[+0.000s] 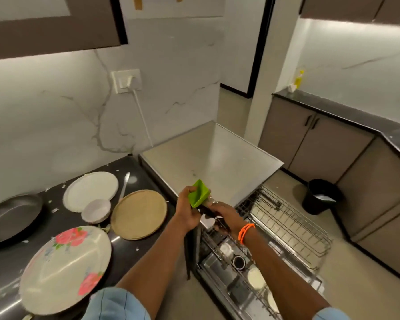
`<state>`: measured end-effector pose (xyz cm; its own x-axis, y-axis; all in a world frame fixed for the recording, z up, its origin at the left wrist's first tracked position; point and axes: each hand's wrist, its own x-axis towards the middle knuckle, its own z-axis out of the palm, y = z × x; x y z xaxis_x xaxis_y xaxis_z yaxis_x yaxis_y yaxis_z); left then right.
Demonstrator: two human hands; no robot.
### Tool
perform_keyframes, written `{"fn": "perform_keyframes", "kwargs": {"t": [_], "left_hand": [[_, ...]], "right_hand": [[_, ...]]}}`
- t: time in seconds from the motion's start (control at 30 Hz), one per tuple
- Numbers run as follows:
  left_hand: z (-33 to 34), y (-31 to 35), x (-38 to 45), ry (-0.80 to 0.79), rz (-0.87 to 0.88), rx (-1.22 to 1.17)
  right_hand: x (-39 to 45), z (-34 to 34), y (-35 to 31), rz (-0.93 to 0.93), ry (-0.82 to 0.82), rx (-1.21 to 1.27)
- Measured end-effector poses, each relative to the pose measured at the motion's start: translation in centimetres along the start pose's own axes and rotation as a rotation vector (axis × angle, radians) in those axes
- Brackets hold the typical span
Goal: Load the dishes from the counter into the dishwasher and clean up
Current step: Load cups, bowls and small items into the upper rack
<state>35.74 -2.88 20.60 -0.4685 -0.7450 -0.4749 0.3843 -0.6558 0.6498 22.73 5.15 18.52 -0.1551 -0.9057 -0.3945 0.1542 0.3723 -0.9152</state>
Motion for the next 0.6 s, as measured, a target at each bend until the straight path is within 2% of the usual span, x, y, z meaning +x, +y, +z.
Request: {"fn": "perform_keyframes", "kwargs": {"t": [0.1,0.27,0.43,0.6], "left_hand": [[3.0,-2.8,1.4,0.017,-0.021,-0.027],[5.8,-6.5,3.4,0.017,-0.053,-0.213],[9.9,-10.4,5.4,-0.056,-0.164,-0.197],[12.5,-12.7,8.7,-0.115,-0.259,-0.126]], "right_hand": [[-1.2,-5.8,1.0,0.061,0.007,0.051],[-3.8,-13.5,3.4,0.097,0.088,0.052],[-5.1,-22.8,8.2,0.191,0.303,-0.007],[-5.6,-27.6,11.2,0.283,0.531,-0.049]]}}
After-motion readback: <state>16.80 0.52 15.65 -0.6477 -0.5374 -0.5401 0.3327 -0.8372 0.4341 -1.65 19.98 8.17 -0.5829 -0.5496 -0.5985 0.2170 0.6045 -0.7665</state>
